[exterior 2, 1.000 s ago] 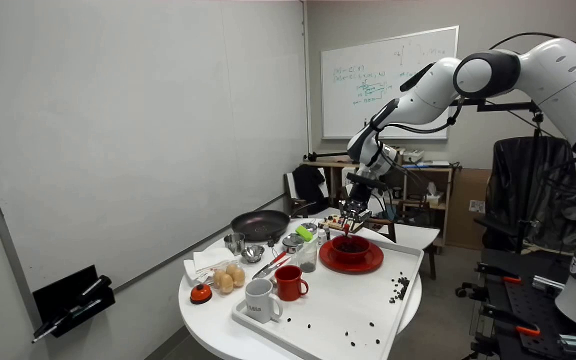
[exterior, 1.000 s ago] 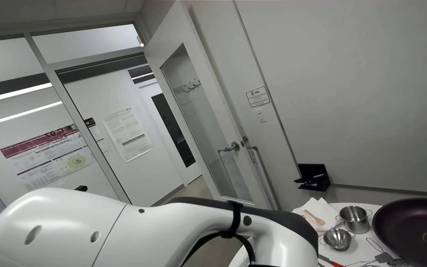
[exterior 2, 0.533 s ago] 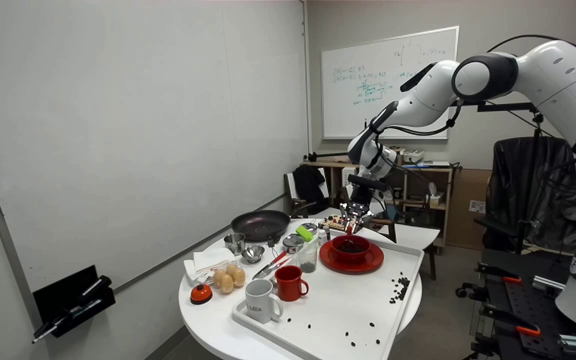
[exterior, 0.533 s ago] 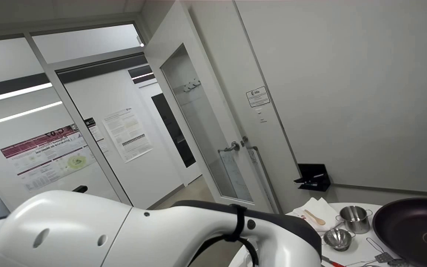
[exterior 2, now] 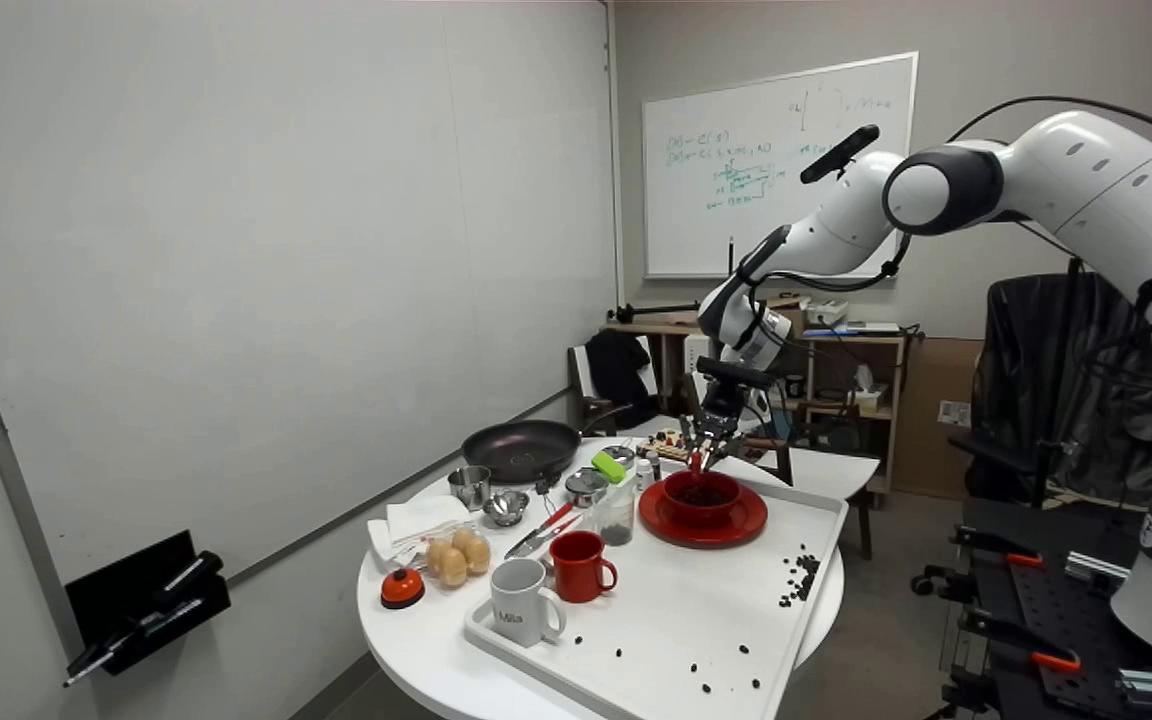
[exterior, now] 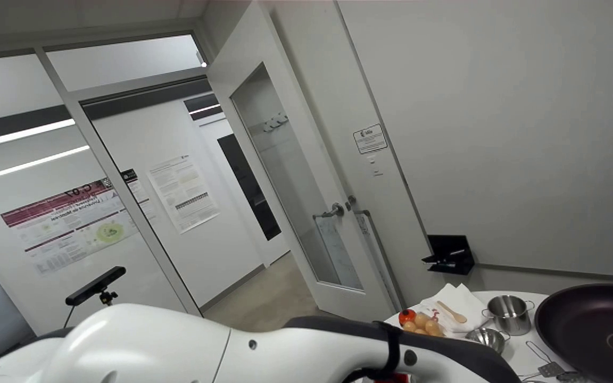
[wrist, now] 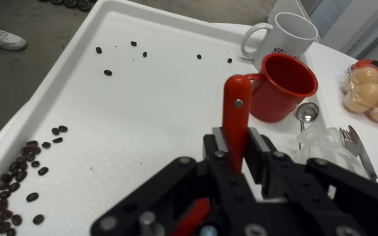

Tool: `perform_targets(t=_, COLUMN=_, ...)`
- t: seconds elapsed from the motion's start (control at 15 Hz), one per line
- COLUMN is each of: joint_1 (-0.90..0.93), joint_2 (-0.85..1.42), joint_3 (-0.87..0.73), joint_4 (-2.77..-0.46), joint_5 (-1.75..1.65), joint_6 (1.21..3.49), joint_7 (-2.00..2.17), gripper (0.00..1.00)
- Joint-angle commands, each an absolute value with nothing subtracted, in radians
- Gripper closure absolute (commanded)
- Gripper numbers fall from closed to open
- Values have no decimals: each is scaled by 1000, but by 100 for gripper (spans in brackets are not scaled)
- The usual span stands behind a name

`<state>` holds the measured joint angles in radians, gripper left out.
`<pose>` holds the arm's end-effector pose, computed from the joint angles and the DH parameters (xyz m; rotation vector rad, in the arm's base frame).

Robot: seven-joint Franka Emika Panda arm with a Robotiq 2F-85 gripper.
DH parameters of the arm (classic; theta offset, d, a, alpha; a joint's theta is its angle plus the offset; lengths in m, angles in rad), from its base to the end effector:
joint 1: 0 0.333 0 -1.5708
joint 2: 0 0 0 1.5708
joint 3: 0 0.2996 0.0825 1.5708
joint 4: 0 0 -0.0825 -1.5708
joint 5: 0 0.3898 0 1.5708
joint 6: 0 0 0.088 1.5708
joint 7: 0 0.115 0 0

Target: Use the spoon to mix the contents of the bowl

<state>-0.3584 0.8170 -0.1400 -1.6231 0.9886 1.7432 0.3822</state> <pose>0.5815 -0.2175 0.1130 -1.7198 1.4634 0.6964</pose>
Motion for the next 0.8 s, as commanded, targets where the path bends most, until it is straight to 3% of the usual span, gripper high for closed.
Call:
perform_targets(t=0.0, joint_1=-371, joint_2=916, joint_3=-158, joint_4=-1493, joint_5=1047, joint_6=1744, joint_7=429, gripper=93)
perform_targets(t=0.73, joint_1=-479, joint_2=1128, joint_3=-116, joint_4=-1236, joint_5=1174, joint_6=1543, joint_7=558, gripper=93)
